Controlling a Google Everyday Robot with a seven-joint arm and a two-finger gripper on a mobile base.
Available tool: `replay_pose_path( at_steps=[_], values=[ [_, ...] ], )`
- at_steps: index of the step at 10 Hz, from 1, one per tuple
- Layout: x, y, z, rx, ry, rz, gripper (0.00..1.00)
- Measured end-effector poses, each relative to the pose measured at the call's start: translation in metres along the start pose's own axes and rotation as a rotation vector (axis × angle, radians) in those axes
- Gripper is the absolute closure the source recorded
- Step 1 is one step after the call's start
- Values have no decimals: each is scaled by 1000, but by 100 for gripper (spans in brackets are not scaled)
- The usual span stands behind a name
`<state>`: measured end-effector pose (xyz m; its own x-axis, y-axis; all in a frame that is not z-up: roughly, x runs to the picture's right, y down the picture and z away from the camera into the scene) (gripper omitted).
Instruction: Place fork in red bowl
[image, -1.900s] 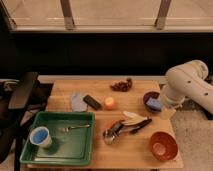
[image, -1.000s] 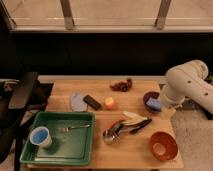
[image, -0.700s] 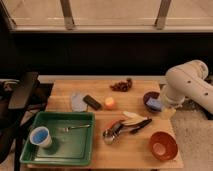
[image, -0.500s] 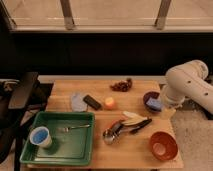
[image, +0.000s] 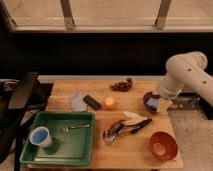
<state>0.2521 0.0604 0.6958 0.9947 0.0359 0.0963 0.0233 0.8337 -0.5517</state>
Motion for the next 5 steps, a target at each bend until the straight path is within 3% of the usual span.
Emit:
replay_pose_path(
  at_steps=[3, 5],
  values=[
    [-69, -14, -2, -1, -93, -89, 35],
    [-121, -14, -3, 18, -127, -162, 35]
  ],
)
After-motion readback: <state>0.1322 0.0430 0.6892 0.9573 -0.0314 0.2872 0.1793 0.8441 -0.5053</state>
